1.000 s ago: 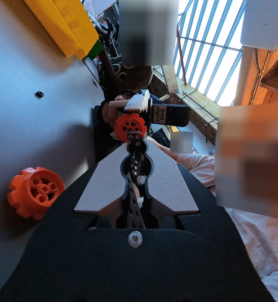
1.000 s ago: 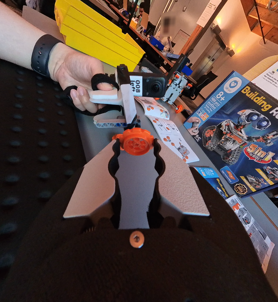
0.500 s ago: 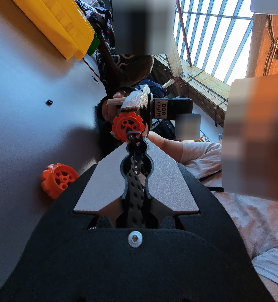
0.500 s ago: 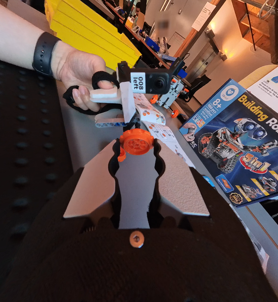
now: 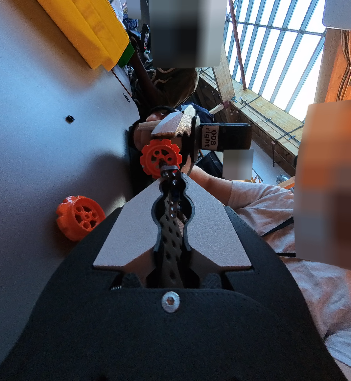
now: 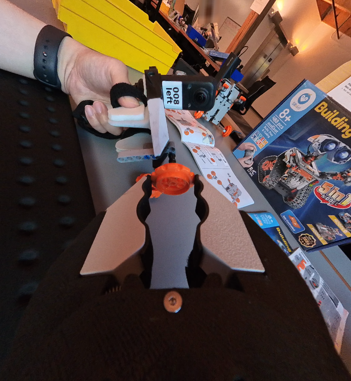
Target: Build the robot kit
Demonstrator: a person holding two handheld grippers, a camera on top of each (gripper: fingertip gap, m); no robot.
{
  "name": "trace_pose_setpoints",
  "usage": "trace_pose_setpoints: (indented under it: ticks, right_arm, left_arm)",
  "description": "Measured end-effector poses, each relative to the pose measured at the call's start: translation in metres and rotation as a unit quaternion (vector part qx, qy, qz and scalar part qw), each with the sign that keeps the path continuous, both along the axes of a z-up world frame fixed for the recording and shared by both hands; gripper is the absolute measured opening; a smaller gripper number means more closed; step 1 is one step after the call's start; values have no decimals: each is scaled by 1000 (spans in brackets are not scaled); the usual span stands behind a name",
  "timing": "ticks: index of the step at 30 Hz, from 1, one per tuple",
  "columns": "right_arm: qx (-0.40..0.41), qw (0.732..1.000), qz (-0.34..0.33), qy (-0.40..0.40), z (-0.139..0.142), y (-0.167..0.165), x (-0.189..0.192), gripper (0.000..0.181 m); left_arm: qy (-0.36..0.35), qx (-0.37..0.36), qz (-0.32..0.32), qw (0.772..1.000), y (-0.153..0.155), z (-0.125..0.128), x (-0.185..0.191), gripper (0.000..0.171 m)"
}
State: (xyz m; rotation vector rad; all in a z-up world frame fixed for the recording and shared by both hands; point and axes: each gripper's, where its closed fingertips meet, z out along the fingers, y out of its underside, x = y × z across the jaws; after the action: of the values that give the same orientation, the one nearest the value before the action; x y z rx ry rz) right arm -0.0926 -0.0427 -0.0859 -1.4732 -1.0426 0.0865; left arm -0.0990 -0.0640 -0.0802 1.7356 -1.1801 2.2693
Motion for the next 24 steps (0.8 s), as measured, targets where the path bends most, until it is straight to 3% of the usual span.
trace_pose_setpoints:
  ticks: [11,24]
  right_arm:
    - [-24,1000,17,-12,-9,-2,-3,40]
    - [-13,999,52,-3,-6,-10,-9,40]
  left_arm:
    - [31,34,-5,999,-2,-12,-2,5]
    - [25,23,-45,998,-12,-11,-8,5]
